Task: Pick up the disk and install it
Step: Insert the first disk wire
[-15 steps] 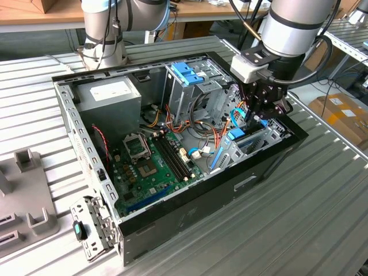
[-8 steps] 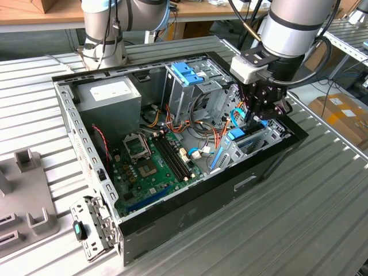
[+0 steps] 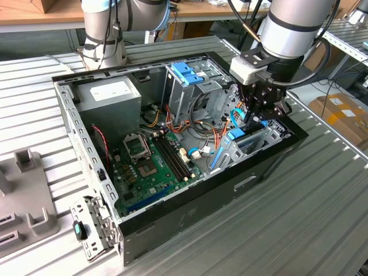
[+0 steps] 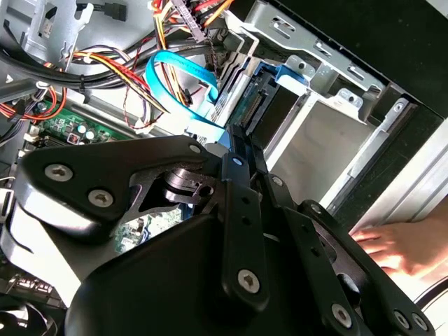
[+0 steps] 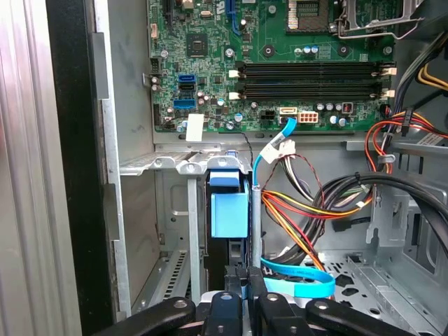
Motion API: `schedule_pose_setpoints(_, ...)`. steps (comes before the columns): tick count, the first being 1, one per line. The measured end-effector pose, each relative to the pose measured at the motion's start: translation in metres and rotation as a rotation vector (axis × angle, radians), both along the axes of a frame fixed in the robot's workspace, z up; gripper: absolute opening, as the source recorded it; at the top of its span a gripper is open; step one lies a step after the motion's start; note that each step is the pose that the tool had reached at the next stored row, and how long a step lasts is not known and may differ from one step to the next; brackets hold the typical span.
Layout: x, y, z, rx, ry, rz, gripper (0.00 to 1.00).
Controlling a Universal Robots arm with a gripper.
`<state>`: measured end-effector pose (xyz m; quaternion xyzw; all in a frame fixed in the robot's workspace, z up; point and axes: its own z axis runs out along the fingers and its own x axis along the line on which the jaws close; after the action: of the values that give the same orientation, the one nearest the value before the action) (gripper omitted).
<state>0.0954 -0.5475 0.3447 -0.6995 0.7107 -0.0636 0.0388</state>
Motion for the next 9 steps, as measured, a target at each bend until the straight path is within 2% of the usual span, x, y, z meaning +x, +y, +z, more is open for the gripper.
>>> schedule_pose_setpoints(2,0.0000,0.0000,-0.0001,0.0001,0.0000,0.000,0.16)
schedule_pose_setpoints(4,0.0000,0.0000,-0.0035,-0.0001,0.0000,0.000,0.16)
schedule_pose_setpoints(9,0.0000,0.0000,-0.0062,0.0001,0.0000,0.000,0.16)
